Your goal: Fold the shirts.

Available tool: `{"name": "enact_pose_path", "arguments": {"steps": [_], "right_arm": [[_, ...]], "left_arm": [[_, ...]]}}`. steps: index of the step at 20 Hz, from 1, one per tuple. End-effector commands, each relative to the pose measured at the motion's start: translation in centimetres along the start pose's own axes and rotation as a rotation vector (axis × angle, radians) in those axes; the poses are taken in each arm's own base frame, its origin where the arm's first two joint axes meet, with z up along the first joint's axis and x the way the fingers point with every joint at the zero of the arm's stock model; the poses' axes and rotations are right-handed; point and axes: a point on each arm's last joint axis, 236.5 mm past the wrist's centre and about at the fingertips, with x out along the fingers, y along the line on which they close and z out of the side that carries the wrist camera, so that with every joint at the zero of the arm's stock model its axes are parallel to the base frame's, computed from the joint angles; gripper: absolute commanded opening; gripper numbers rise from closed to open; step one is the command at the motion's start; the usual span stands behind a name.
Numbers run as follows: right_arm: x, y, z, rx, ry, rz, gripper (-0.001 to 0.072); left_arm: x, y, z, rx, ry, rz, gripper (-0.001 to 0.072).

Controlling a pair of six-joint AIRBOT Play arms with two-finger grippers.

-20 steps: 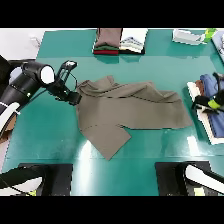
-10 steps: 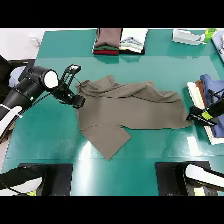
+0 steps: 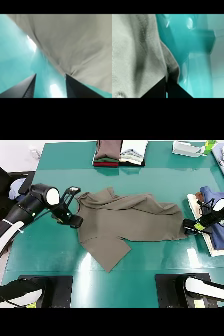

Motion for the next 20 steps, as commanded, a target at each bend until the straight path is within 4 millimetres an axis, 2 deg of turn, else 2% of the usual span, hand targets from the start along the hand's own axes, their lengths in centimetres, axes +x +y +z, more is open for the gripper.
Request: {"name": "enact_pose_path", "arguments": {"steps": [1,6,12,13,14,15,16,18,20], "right_arm": [[0.1,-0.1,-0.2,-0.016,0.007,-0.017,0.0019],[0.1,-0.1,-0.1,-0.016,0.005,-0.016,0.0019],[0.1,-0.1,-0.1,-0.016,0.006,-0.017,0.0019],[0.1,-0.1,-0.2,-0.016,0.009,-0.017,0.0019],[0.1,-0.1,-0.3,-0.016,0.014,-0.017,0.0019],[0.1,-0.1,-0.4,-0.017,0.016,-0.017,0.0019],[0.1,0.1,-0.4,-0.025,0.016,-0.009,0.0019],[-0.3,0.2,-0.4,-0.032,0.008,-0.006,0.0019],[-2.2,0.5,0.2,-0.043,-0.060,0.003,0.0019]], "left_arm": [[2.8,-1.1,-2.9,-0.072,0.086,-0.061,0.0450],[5.8,-4.2,-3.7,-0.168,0.070,-0.210,0.0449],[7.3,-4.1,-5.0,-0.183,0.103,-0.210,0.0446],[7.4,-4.1,-5.0,-0.184,0.107,-0.209,0.0414],[7.4,-4.0,-5.0,-0.183,0.103,-0.208,0.0295],[7.4,-4.0,-5.0,-0.180,0.102,-0.205,0.0126],[7.4,-3.9,-4.7,-0.160,0.088,-0.204,0.0027],[6.7,-3.7,-3.7,-0.143,0.046,-0.194,0.0025],[3.6,-3.1,-1.3,-0.109,-0.071,-0.166,0.0025]]}}
